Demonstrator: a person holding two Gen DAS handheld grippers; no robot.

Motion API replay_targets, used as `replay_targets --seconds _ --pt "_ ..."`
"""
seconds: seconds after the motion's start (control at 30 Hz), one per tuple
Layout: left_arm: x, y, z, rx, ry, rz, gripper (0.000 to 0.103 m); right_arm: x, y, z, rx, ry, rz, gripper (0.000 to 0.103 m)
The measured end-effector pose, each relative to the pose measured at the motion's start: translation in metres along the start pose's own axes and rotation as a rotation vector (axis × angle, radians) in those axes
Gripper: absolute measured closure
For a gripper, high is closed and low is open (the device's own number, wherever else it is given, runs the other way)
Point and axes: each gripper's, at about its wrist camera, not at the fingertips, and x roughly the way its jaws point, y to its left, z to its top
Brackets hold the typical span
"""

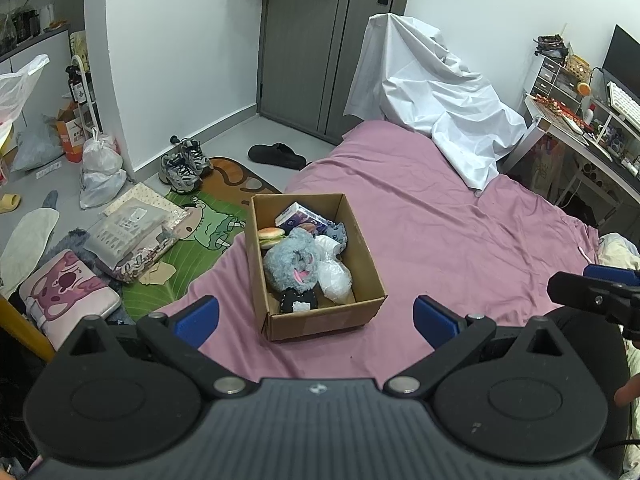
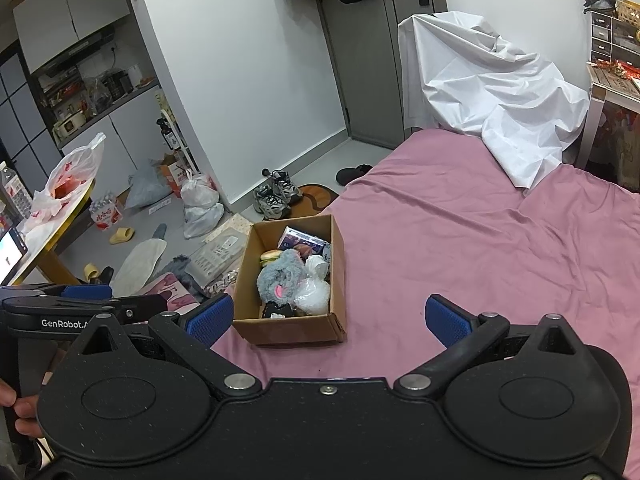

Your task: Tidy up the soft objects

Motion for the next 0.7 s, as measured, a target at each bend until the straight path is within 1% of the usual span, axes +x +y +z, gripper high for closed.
replay_targets --seconds 0.27,0.7 --pt "-0.002 -0.005 0.003 0.014 -0.004 -0.004 0.001 -0.004 0.000 0.003 -0.002 -0.017 -0.006 0.000" --pt "-0.002 -0.010 0.005 0.022 -0.015 -0.012 0.001 0.002 -0.002 0.002 -0.004 -0.001 -0.013 0.000"
